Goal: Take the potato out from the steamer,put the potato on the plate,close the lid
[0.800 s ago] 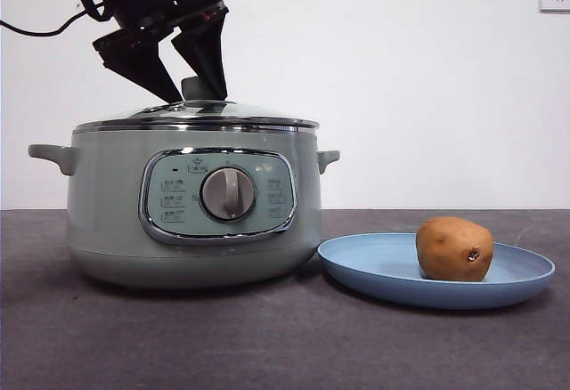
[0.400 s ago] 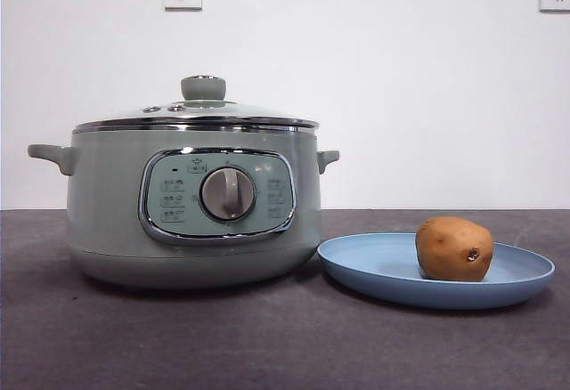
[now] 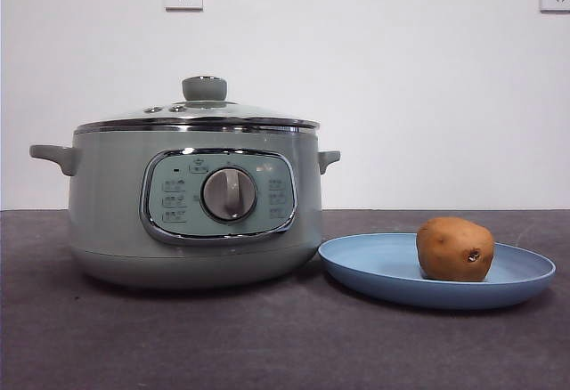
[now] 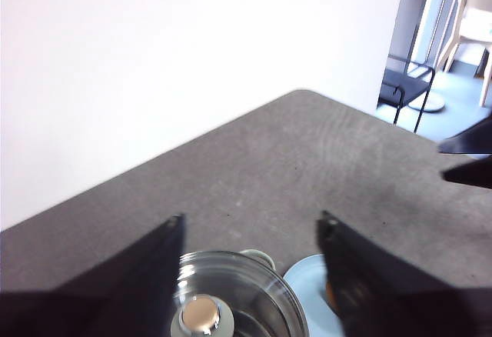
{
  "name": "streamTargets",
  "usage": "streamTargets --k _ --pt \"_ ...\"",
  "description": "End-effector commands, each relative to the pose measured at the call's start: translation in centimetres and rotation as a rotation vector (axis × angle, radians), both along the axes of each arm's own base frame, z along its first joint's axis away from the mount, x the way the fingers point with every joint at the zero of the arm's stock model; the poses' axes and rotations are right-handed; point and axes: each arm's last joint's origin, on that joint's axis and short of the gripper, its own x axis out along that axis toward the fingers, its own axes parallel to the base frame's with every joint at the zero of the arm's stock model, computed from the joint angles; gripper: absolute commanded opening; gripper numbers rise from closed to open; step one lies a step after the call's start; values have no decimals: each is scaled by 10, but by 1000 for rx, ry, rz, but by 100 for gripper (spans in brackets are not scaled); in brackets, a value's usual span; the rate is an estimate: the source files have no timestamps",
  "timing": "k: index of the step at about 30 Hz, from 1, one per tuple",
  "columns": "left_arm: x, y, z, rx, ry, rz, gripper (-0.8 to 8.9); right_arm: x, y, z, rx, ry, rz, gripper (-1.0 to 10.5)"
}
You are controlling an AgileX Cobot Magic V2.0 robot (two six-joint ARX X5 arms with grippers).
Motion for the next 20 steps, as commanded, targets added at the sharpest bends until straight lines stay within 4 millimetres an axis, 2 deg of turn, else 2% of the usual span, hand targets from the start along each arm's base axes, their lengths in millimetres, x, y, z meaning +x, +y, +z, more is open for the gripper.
streamTargets --k 1,5,9,20 --pt "-14 6 2 16 -17 -3 -8 -2 0 3 7 -13 2 -4" --pt "-27 12 3 19 -15 1 -7 -2 0 3 7 -13 0 -2" --pt "-28 13 -2 39 32 -1 -4 -2 0 3 9 -11 -3 -1" --pt "-9 4 -17 96 158 -2 -4 -2 0 2 8 -11 -4 -1"
